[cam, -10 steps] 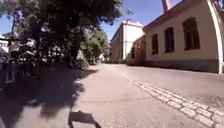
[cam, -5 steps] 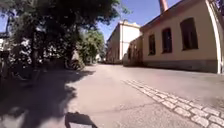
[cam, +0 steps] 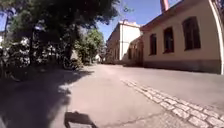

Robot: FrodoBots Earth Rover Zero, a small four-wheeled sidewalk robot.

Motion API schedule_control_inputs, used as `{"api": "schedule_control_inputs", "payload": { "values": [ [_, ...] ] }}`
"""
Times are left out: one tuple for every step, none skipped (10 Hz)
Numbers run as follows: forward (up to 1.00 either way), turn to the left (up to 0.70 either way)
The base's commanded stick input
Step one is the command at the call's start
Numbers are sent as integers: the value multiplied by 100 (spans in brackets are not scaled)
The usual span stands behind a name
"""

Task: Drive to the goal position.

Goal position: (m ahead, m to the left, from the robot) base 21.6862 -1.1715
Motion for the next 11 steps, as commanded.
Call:
{"api": "schedule_control_inputs", "payload": {
  "values": [
    [70,0],
    [70,0],
    [70,0],
    [70,0],
    [70,0],
    [70,0],
    [70,0],
    [70,0],
    [70,0],
    [70,0],
    [70,0]
  ]
}}
